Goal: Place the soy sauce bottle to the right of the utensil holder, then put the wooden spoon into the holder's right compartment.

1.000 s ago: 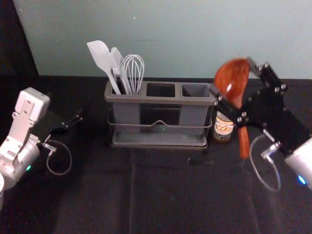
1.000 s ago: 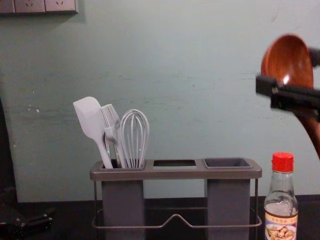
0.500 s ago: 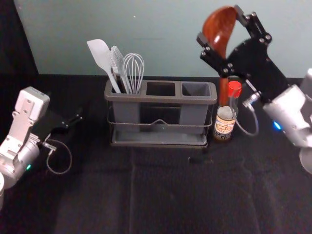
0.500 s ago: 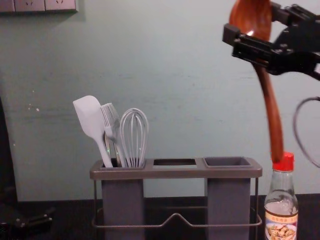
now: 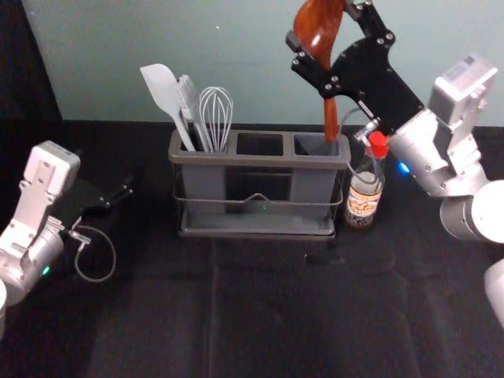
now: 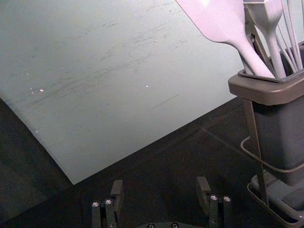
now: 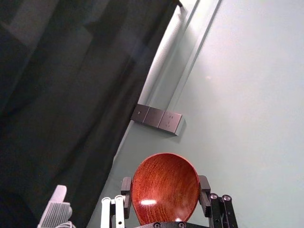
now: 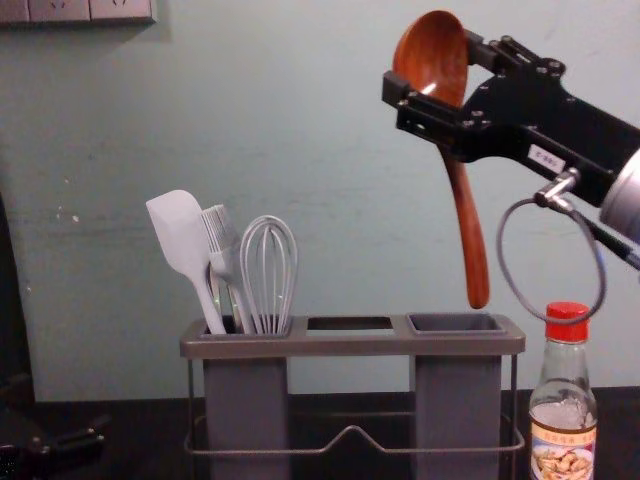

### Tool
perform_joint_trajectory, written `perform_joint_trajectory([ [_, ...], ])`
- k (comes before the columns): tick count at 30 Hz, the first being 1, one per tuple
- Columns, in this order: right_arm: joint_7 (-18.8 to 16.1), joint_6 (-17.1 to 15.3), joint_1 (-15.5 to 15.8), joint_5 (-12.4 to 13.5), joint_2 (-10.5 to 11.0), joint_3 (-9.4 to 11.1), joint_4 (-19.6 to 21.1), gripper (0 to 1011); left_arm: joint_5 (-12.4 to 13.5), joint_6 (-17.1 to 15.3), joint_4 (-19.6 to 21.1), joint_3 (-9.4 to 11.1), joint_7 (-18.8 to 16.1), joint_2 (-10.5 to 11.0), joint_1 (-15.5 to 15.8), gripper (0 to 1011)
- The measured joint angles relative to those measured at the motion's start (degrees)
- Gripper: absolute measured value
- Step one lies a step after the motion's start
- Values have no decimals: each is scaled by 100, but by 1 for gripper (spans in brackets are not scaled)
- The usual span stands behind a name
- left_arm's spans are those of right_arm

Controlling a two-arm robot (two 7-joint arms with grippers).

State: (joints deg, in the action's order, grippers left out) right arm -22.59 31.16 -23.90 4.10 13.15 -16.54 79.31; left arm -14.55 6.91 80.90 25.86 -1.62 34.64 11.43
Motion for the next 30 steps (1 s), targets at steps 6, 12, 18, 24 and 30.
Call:
perform_joint_trajectory([
  [6, 4, 242, -182, -11, -141, -48, -367, 840, 0, 0, 0, 0, 0, 0, 0, 1005],
  [12, 53, 326, -187, -47, -234, -50, -547, 840, 0, 0, 0, 0, 0, 0, 0, 1005],
  [18, 80, 389, -110, -92, -270, -56, -630, 840, 0, 0, 0, 0, 0, 0, 0, 1005],
  [24, 82, 479, -14, -103, -307, -58, -758, 840, 0, 0, 0, 0, 0, 0, 0, 1005],
  [30, 81, 552, 130, -112, -333, -61, -838, 840, 0, 0, 0, 0, 0, 0, 0, 1005],
])
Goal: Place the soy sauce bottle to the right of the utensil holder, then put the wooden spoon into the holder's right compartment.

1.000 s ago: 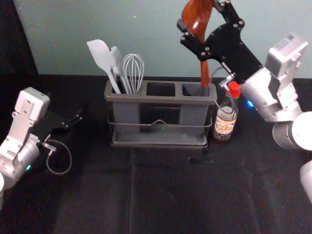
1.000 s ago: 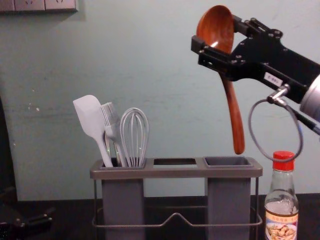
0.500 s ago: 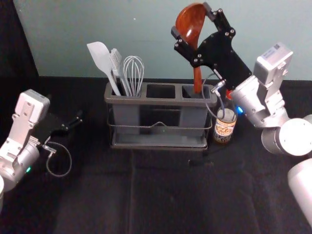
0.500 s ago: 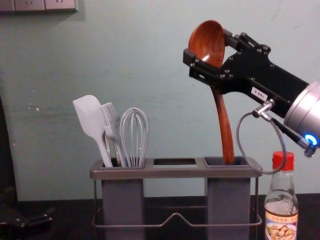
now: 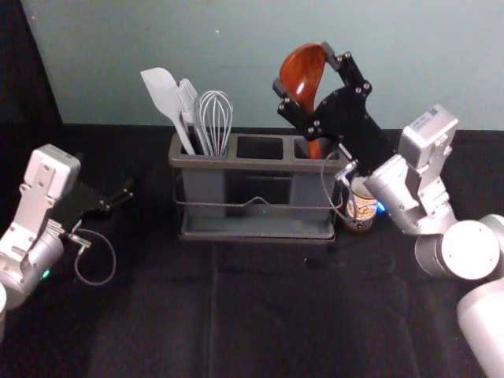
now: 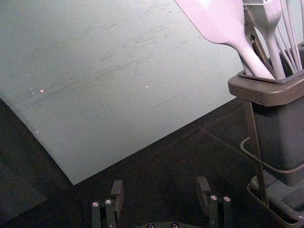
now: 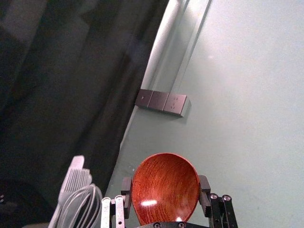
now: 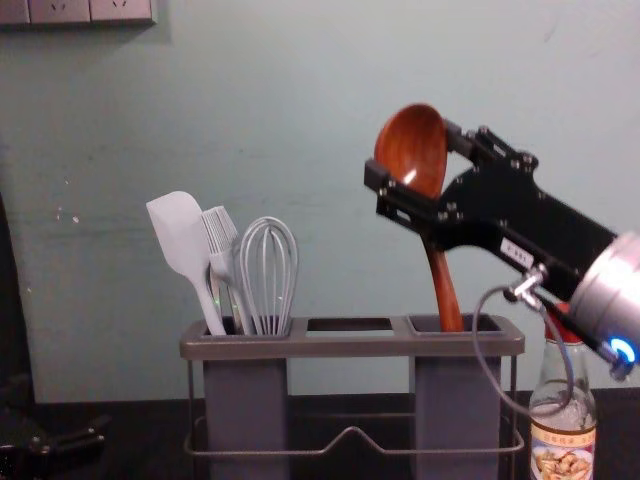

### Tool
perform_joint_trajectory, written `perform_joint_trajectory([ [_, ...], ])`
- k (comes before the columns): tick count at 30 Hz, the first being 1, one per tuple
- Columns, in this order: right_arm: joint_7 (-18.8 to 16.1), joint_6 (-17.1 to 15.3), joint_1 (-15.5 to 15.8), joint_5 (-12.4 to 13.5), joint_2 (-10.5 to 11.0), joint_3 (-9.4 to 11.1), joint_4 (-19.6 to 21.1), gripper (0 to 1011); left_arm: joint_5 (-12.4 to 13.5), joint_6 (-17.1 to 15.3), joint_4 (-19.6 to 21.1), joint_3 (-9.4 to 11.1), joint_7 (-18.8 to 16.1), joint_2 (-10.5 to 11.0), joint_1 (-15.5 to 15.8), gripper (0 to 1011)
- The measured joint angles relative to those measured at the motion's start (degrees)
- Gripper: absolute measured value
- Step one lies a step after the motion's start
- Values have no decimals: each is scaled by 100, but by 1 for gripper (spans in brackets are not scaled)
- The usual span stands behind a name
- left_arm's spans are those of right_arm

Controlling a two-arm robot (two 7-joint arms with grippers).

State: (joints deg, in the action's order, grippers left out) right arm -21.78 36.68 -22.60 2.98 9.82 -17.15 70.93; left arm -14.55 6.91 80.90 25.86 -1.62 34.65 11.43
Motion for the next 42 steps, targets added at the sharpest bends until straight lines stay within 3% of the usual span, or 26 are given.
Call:
perform_joint_trajectory([
  [19, -9, 93, 364, -3, 1, 77, -106, 840, 0, 0, 0, 0, 0, 0, 0, 1005],
  [27, -4, 94, 410, 31, -34, 132, -67, 1004, 0, 0, 0, 0, 0, 0, 0, 1005],
  [29, -2, 92, 408, 36, -37, 143, -34, 1004, 0, 0, 0, 0, 0, 0, 0, 1005],
  [35, 75, 53, 471, 51, -25, 246, 317, 1004, 0, 0, 0, 0, 0, 0, 0, 1005],
  [42, 235, -96, 1117, 60, 118, 446, 1116, 1004, 0, 0, 0, 0, 0, 0, 0, 1005],
])
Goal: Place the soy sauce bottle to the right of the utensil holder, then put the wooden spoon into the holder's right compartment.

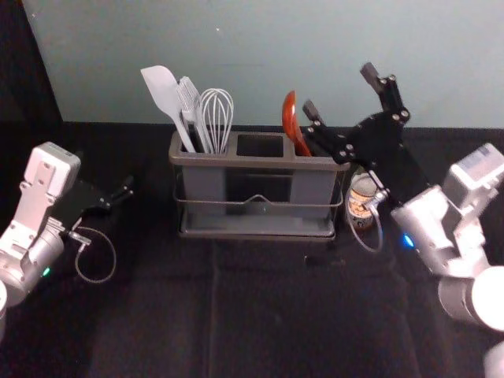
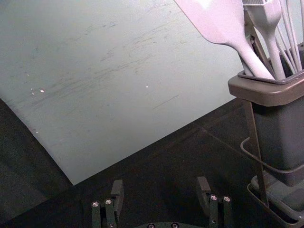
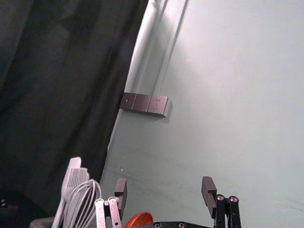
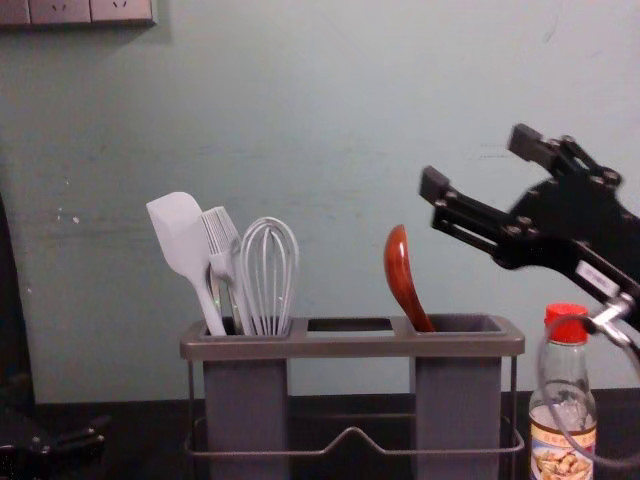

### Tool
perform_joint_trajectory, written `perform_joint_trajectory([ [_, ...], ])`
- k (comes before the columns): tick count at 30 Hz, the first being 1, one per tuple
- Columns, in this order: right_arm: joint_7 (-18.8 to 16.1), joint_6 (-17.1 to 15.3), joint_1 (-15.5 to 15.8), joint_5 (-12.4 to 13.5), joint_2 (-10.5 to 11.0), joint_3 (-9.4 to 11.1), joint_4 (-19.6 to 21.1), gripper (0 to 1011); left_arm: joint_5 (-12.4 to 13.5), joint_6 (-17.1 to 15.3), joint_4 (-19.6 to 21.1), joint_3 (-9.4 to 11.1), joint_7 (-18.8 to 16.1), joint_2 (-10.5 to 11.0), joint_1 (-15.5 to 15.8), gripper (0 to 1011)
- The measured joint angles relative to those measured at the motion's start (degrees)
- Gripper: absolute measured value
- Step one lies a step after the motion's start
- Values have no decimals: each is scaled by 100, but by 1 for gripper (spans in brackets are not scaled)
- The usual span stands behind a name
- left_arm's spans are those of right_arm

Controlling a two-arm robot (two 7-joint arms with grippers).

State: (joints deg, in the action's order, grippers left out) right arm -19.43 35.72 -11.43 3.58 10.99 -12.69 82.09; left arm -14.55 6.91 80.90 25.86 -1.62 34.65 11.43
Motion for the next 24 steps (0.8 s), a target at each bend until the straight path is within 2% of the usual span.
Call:
perform_joint_trajectory([
  [9, 34, 5, 913, 93, 190, 229, 724, 1004, 0, 0, 0, 0, 0, 0, 0, 1005],
  [14, 197, 102, 1397, 50, 232, 531, 1064, 1004, 0, 0, 0, 0, 0, 0, 0, 1005],
  [16, 366, 111, 1543, -64, 200, 726, 1174, 1004, 0, 0, 0, 0, 0, 0, 0, 1005],
  [17, 525, 93, 1626, -222, 152, 871, 1246, 1004, 0, 0, 0, 0, 0, 0, 0, 1005],
  [18, 525, 93, 1626, -222, 152, 871, 1246, 1004, 0, 0, 0, 0, 0, 0, 0, 1005],
  [19, 733, -11, 1698, -465, 81, 1035, 1331, 1004, 0, 0, 0, 0, 0, 0, 0, 1005],
  [21, 940, -209, 1769, -711, -13, 1181, 1416, 1004, 0, 0, 0, 0, 0, 0, 0, 1005],
  [22, 1121, -480, 1832, -957, -70, 1298, 1512, 1004, 0, 0, 0, 0, 0, 0, 0, 1005],
  [24, 1258, -753, 1878, -1179, -101, 1378, 1588, 1004, 0, 0, 0, 0, 0, 0, 0, 1005],
])
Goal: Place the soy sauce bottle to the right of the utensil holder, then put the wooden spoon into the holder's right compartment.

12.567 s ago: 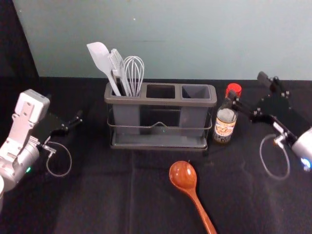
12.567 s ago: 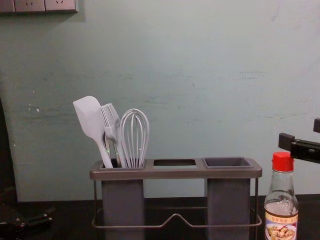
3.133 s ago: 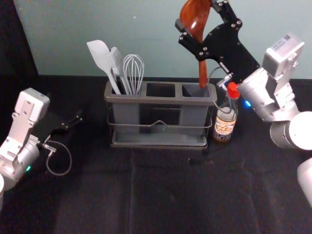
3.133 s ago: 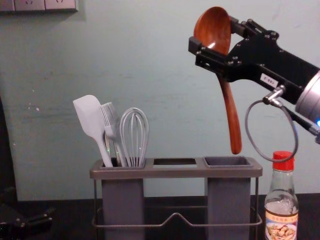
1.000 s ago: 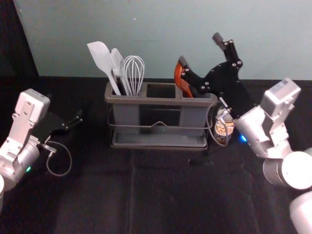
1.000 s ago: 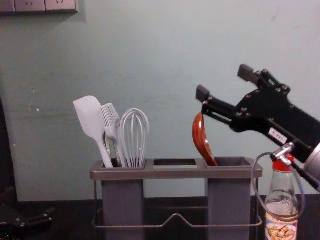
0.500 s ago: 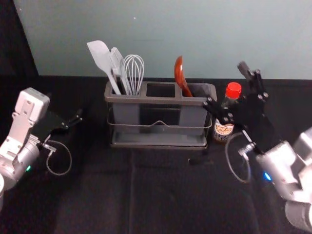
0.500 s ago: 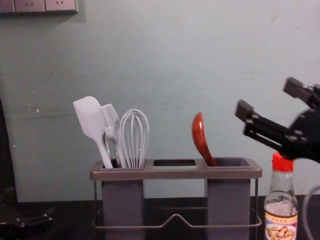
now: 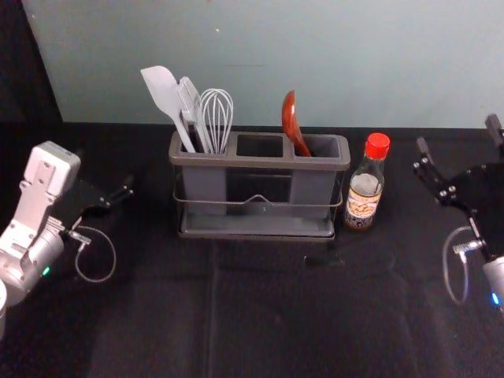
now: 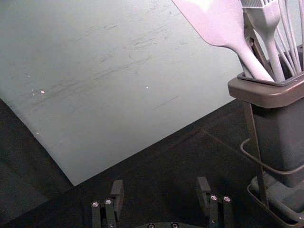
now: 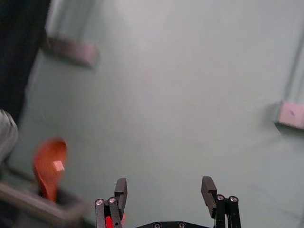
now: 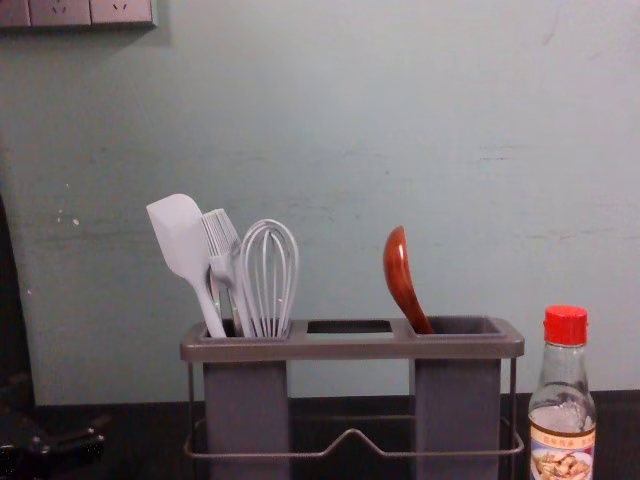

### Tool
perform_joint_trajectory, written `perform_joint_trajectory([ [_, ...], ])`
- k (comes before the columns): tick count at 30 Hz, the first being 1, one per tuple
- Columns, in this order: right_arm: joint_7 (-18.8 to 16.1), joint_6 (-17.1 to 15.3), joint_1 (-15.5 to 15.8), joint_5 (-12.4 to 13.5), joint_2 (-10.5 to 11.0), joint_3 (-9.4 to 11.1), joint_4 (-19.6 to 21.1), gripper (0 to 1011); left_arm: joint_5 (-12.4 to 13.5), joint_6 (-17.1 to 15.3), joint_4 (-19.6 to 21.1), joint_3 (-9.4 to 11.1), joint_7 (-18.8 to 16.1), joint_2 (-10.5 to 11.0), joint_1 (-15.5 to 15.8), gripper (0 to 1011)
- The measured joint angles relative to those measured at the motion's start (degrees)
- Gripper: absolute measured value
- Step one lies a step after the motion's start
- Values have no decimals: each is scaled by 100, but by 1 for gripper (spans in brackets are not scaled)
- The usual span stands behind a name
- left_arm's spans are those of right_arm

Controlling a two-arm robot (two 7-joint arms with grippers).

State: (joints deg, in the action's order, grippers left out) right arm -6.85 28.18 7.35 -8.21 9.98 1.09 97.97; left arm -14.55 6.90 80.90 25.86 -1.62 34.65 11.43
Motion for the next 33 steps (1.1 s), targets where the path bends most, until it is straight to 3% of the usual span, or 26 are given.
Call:
perform_joint_trajectory([
  [1, 114, -275, 54, -220, -16, 55, 60, 1004, 0, 1, 0, 0, 0, 0, 0, 1005],
  [4, 282, -721, 122, -489, -19, 115, 84, 1004, 0, 0, 0, 0, 0, 0, 0, 1005],
  [8, 350, -1099, 152, -552, -16, 166, -54, 1004, 0, 1, 0, 0, 0, 0, 0, 1005],
  [16, 158, -1609, -57, -420, 162, 181, -595, 1004, 0, 0, 0, 0, 0, 0, 0, 1005],
  [23, -328, -2106, -571, -176, 438, 49, -992, 1004, 0, 0, 0, 0, 0, 0, 0, 1005],
  [25, -550, -2327, -875, -86, 563, -50, -1178, 1004, 0, 0, 0, 0, 0, 0, 0, 1005],
  [33, -873, -2608, -1404, 100, 743, -251, -1485, 1004, 0, 0, 0, 0, 0, 0, 0, 1005],
])
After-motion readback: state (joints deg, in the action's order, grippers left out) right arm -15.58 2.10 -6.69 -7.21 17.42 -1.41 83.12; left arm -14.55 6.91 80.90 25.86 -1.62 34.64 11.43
